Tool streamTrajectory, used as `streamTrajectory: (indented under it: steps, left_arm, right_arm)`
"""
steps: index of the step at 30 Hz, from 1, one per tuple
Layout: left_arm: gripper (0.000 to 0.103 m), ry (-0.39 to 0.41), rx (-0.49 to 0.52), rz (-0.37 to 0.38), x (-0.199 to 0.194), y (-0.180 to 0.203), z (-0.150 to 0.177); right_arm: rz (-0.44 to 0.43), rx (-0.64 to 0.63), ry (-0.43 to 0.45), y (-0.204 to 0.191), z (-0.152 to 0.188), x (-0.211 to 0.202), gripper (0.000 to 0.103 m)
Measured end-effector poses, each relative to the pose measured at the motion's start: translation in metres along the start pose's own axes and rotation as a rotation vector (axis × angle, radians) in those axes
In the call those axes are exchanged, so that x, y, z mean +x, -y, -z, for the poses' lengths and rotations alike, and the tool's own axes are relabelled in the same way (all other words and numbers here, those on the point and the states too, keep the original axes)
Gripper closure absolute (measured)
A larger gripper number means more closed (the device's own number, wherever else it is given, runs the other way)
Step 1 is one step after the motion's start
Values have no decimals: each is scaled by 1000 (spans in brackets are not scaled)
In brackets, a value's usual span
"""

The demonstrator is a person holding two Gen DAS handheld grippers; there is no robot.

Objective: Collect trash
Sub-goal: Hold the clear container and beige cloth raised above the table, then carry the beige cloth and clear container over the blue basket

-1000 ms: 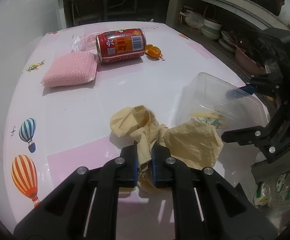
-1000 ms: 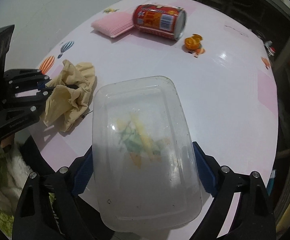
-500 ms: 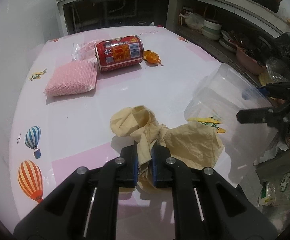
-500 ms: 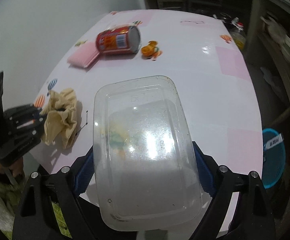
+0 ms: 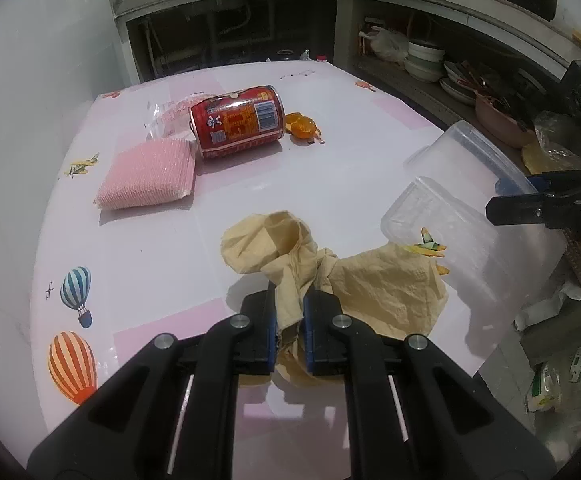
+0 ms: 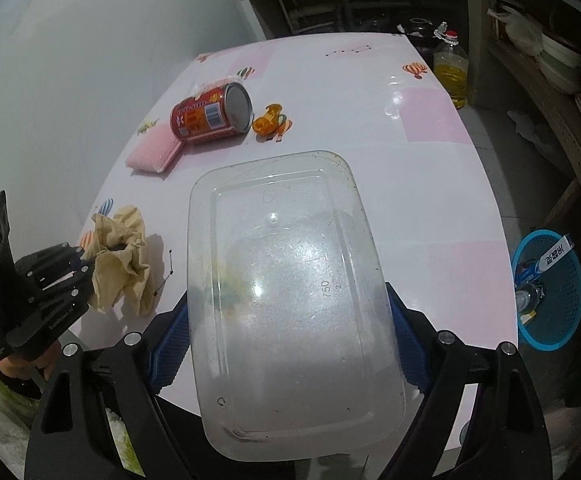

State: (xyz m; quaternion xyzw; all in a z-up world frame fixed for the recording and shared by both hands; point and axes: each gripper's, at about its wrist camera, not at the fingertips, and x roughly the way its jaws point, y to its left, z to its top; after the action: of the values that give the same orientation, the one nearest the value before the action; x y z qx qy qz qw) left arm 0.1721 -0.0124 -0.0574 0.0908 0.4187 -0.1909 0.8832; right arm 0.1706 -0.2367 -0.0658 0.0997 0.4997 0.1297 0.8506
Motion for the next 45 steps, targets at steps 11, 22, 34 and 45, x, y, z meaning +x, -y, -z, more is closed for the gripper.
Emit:
streamTrajectory:
  steps: [11, 22, 34, 45]
  left_arm:
    - [94, 13, 18, -18, -7, 10, -6]
    - [94, 94, 118, 129, -19, 58, -52]
    - [94, -8, 274, 487, 40, 216, -150]
    - [94, -332, 365, 470, 210, 360, -171]
  right_arm:
    - [-49, 55, 53, 11, 2, -14, 20]
    - [-25, 271, 275, 62, 34, -86, 20]
    - [81, 847, 513, 214, 159, -144, 20]
    - [-123, 1280, 557, 339, 220, -46, 20]
